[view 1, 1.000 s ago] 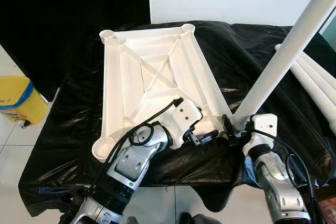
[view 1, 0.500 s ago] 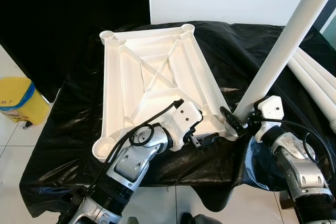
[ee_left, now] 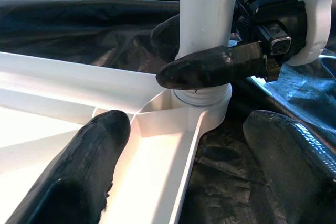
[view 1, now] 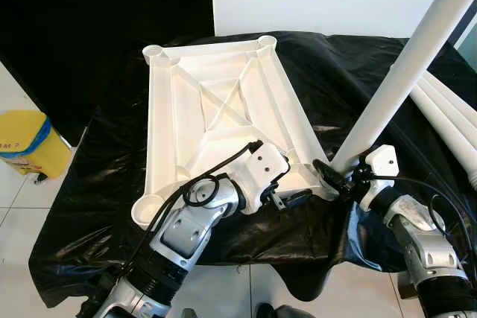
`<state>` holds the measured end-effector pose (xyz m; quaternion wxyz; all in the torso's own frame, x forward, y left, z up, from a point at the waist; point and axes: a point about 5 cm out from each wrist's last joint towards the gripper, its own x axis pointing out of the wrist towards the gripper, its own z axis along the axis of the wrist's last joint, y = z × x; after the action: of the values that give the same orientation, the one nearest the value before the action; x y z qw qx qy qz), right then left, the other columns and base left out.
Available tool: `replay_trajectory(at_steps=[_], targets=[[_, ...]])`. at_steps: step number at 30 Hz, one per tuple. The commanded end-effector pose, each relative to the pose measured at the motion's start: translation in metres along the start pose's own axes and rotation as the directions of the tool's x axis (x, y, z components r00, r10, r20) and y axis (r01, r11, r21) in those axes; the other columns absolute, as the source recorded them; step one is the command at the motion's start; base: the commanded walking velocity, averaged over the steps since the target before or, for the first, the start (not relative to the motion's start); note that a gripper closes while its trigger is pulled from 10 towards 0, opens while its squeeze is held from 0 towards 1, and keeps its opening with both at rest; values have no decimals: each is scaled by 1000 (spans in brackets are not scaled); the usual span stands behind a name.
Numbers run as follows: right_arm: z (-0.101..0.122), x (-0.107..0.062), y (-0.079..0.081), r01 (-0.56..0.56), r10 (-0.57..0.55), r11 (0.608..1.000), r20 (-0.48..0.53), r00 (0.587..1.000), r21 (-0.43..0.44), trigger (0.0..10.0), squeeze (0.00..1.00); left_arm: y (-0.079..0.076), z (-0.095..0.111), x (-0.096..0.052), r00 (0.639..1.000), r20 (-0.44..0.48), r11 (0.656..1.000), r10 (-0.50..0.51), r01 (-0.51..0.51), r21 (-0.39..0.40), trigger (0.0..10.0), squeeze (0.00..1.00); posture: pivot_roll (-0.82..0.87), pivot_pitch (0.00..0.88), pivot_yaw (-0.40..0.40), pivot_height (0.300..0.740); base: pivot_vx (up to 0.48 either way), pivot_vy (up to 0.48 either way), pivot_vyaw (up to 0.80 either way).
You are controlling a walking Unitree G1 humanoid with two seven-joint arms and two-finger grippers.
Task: Building children table
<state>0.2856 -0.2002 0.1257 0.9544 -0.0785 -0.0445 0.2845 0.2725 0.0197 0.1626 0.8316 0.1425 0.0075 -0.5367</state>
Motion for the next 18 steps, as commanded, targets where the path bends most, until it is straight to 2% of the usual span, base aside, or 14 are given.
replay_trajectory(at_steps=[1,2,3,7,8,10,12,13,16,17,18], targets=[[-20,-5,9,-21,26,998,-76,997,57,0,0,-5,1,1,997,-5,997,-72,72,2,10000,0,-28,60,-30,740,0,0,0],[-21,-5,9,-17,21,998,-76,997,59,0,0,-5,1,1,997,-5,997,-72,72,2,10000,0,-28,60,-30,740,0,0,0],[-22,-6,10,9,-2,996,-75,997,84,10000,0,-5,2,1,997,-4,997,-73,73,4,10000,0,-31,57,-27,740,0,0,0],[-27,-6,16,119,-107,985,-94,990,126,10000,0,-5,2,1,997,-3,997,-75,75,8,10000,0,-35,55,-25,740,0,0,0],[-28,-5,16,174,-163,978,-99,982,118,10000,0,-5,2,1,997,-3,997,-76,76,9,10000,0,-35,55,-25,740,0,0,0],[-28,-5,16,174,-163,978,-99,982,118,10000,0,-5,2,1,997,-3,997,-76,76,9,10000,0,-35,55,-25,740,0,0,0],[-31,-3,17,272,-259,956,-118,959,108,10000,0,-5,2,2,997,-4,997,-76,76,10,10000,0,-34,58,-28,740,0,0,0],[-31,-3,17,272,-259,956,-118,959,108,10000,0,-5,2,2,997,-4,997,-76,76,10,10000,0,-34,58,-28,740,0,0,0],[-37,1,25,481,-454,864,-185,872,148,10000,0,-4,2,1,998,-4,998,-67,67,8,10000,0,-25,62,-39,740,0,0,0],[-39,2,27,520,-489,842,-201,849,146,10000,0,-4,2,1,998,-5,998,-64,64,7,10000,0,-25,62,-39,740,0,0,0],[-39,2,27,520,-489,842,-201,849,146,10000,0,-4,2,1,998,-5,998,-64,64,7,10000,0,-25,62,-39,740,0,0,0]])
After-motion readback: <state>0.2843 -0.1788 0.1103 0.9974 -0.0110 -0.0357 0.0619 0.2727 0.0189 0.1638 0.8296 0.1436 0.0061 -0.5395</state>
